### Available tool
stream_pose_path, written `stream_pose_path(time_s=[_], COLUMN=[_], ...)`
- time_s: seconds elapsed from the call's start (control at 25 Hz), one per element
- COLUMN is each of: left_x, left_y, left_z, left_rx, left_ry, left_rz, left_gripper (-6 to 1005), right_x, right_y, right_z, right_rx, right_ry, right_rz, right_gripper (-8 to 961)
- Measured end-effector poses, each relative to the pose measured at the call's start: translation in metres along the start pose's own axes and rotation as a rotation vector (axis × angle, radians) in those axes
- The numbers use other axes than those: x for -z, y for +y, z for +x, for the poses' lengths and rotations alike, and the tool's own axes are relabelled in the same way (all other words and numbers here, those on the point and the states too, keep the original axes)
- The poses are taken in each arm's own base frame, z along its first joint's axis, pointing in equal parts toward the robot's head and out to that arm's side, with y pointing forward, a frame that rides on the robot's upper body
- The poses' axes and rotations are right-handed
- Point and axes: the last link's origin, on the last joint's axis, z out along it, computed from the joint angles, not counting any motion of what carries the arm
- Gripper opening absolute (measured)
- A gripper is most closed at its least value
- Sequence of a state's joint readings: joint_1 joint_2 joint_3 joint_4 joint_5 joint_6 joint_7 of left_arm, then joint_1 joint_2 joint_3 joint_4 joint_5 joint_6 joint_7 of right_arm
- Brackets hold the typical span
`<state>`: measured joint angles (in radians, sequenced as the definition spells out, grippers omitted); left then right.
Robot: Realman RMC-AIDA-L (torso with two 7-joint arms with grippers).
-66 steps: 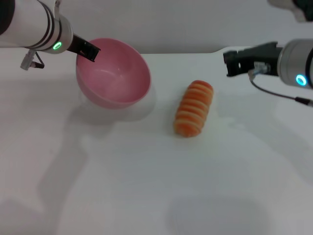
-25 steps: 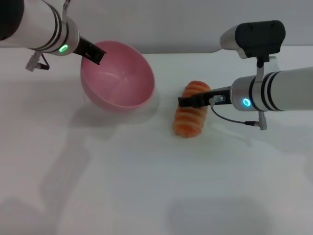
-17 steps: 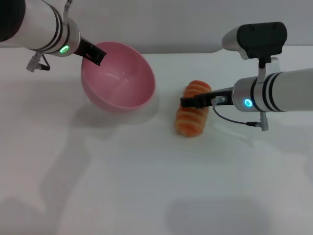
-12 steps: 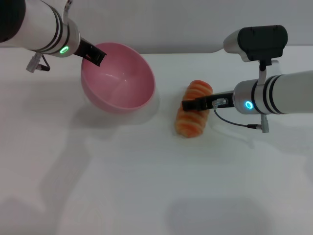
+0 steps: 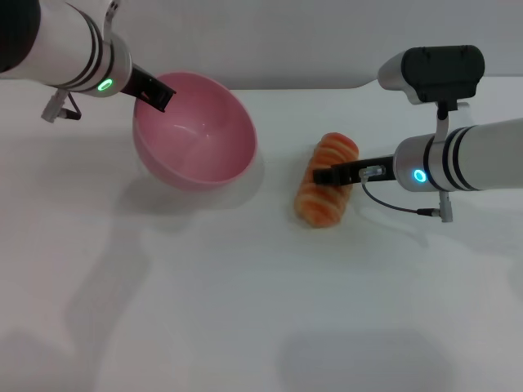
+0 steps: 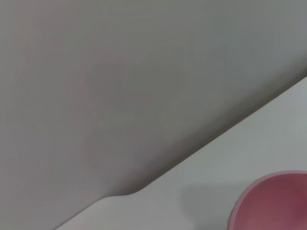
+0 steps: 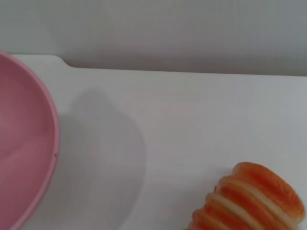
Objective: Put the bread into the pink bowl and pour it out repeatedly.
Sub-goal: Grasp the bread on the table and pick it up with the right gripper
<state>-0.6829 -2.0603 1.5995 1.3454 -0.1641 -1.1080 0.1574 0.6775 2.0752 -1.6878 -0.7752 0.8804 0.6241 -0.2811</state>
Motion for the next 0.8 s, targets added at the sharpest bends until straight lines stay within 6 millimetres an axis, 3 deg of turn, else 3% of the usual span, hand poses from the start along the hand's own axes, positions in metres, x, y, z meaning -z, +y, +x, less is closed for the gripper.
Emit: stream_pose_path(time_s=[0.36,0.8], left_x=[0.000,0.000], left_y=[0.000,-0.002], left_z=[0.000,0.000], left_rx=[0.000,0.002], left_ry=[0.001,0.004], left_rz=[0.001,0.004], left_gripper=[127,128], right_x=[0.002,0.022], right_y=[0.004,0.003], right_z=[-0.003,-0.002], right_rx=[0.037,0.021], right_ry=[-0.007,-0.067], right_rz=[-0.011,-0.023], right_gripper=[566,468])
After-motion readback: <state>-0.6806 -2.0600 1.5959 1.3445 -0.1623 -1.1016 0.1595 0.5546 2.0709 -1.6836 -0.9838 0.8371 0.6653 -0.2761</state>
